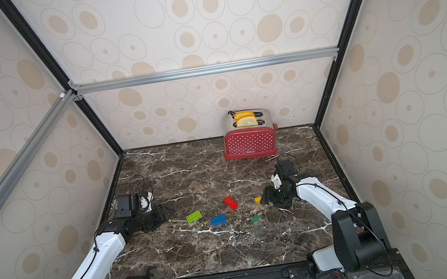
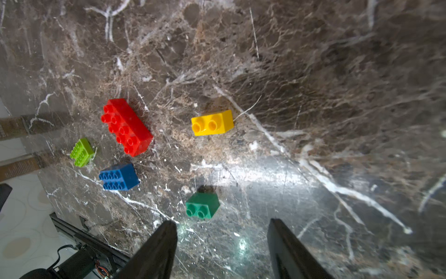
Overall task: Assemble the number 5 with lego
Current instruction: Pick up the lego brick from the center of the board.
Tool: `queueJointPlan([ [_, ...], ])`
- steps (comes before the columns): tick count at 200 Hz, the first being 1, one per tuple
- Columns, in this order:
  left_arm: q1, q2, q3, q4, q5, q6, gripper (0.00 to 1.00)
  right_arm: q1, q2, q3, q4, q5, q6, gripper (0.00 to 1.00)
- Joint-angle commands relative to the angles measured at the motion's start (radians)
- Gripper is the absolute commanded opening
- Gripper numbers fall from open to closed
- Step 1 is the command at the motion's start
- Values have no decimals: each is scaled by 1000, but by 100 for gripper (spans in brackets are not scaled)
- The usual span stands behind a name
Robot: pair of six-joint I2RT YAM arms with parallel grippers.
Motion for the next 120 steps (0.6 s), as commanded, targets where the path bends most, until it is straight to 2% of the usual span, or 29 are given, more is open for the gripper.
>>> queueJointPlan([
  [1, -6, -18, 1, -18, -2, -15, 56, 5, 58, 35, 58, -29, 50, 66],
  [120, -7, -17, -7, -22, -21, -18, 56, 20, 305, 191, 79, -78, 111, 62],
])
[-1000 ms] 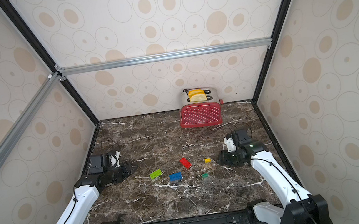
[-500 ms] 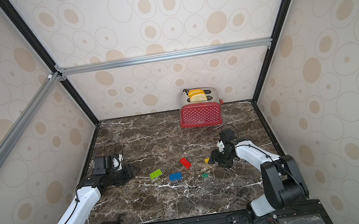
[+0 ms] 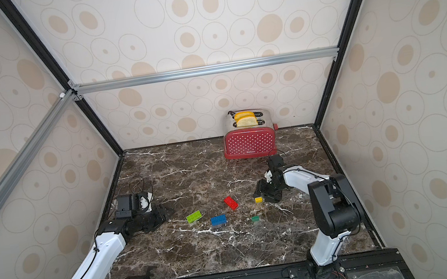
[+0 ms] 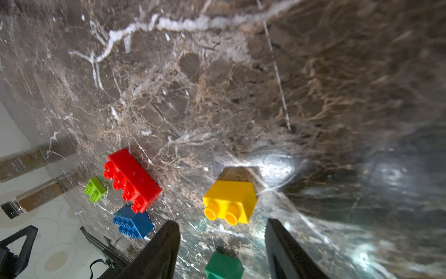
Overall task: Assemble the number 5 with lego
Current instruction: Pick up the lego brick from the center of the board.
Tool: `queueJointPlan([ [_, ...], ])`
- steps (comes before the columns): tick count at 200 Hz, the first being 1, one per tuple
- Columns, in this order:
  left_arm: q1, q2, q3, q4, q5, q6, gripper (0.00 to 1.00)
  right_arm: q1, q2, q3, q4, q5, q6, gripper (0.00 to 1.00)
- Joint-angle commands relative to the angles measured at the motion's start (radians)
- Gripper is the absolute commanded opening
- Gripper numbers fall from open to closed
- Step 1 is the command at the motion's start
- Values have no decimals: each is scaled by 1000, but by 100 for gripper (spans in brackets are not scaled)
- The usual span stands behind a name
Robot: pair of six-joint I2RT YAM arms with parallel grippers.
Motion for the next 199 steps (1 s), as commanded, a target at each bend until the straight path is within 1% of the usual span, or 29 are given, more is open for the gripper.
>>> queueJointPlan([
  [1, -5, -16, -1, -21, -13, -5, 56, 7, 27, 36, -10, -16, 22, 62],
  [43, -6, -20, -2, -22, -17, -3, 56, 14, 59, 80, 4, -27, 18, 62],
  [65, -6, -20, -2, -24, -20, -3, 56, 16, 54, 100, -67, 31, -7, 63],
  [88, -6, -17, -2, -24, -26, -1, 56, 16, 21, 70, -108, 78, -10, 66],
  [130, -6, -4, -3, -21, -28, 0, 56, 29, -9, -9, -71, 33, 37, 65],
  [154, -6, 2, -3, -19, -25, 0, 55, 52, -6, -2, -56, 17, 54, 65],
  [199, -5, 0, -3, -21, -25, 0, 55, 56, 44, 67, -57, 53, 52, 62],
])
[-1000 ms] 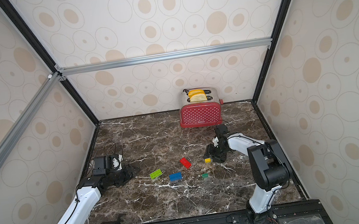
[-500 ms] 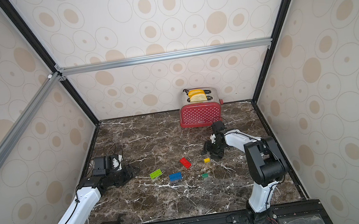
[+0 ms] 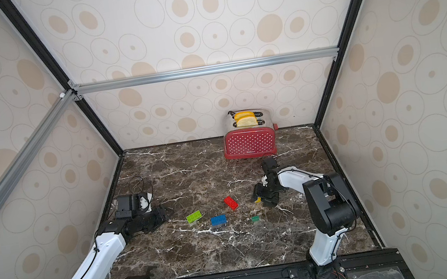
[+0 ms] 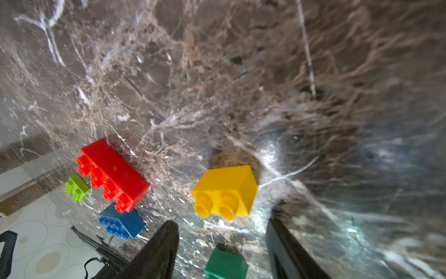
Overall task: Assemble the number 5 with lego
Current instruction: Pick up the lego brick from the center of the board.
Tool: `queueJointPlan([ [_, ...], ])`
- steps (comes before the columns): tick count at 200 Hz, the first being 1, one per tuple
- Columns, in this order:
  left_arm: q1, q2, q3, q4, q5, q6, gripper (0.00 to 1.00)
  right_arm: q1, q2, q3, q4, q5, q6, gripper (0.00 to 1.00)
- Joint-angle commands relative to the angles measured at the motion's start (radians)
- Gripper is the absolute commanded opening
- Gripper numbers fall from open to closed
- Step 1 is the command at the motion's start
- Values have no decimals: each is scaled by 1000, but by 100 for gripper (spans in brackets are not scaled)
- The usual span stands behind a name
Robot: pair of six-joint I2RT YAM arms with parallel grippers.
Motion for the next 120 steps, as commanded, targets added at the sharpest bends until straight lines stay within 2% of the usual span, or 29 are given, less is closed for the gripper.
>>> queueJointPlan([
  [1, -5, 0, -2, -21, -7, 0, 55, 0, 27, 57, -7, 19, 7, 62],
  [41, -7, -2, -3, -24, -8, 1, 55, 2, 105, 135, -32, 38, -18, 48],
  [62, -8, -2, -1, -26, -11, 3, 55, 1, 125, 149, -51, 48, -33, 44],
  [120, -10, 9, 0, -22, -15, 5, 54, 9, 133, 147, -100, 89, -72, 43],
])
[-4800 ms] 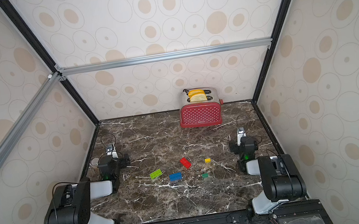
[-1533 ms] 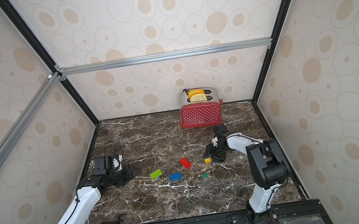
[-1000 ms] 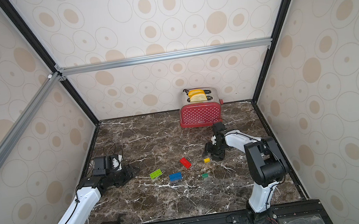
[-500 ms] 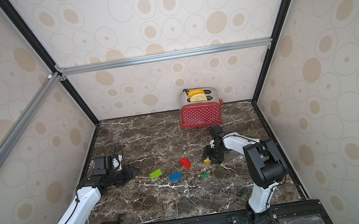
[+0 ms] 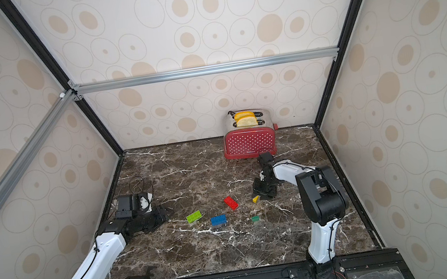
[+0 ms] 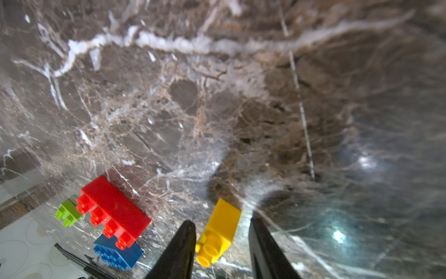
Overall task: Assemble the number 5 with lego
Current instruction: Pick up the lego brick from the center of the board.
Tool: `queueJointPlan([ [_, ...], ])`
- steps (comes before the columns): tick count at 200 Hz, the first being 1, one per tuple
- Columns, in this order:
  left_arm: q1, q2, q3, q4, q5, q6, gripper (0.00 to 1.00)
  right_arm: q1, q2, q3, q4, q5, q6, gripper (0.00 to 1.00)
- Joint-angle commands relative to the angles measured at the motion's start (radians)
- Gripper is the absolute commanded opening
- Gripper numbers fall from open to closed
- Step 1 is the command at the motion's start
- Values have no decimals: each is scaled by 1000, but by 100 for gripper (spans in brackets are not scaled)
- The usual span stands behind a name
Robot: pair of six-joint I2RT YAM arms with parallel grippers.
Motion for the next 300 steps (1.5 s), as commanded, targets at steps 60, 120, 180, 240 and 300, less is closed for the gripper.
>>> queueJointPlan([
  [60, -5, 9, 0, -21, -8, 4, 55, 24, 25, 43, -88, 57, -48, 27],
  [120, -9, 12, -1, -23, -8, 4, 54, 29, -13, 55, -157, 106, -116, 20],
  [180, -61, 36, 6, -18, 34, 10, 48, 73, -109, 73, -237, 110, -228, 20],
  [240, -125, 48, -1, 1, 55, -2, 48, 201, -139, 94, -235, 77, -240, 20],
  [300, -135, 5, -35, 25, 81, -53, 49, 320, -79, 151, -230, 81, -229, 20],
])
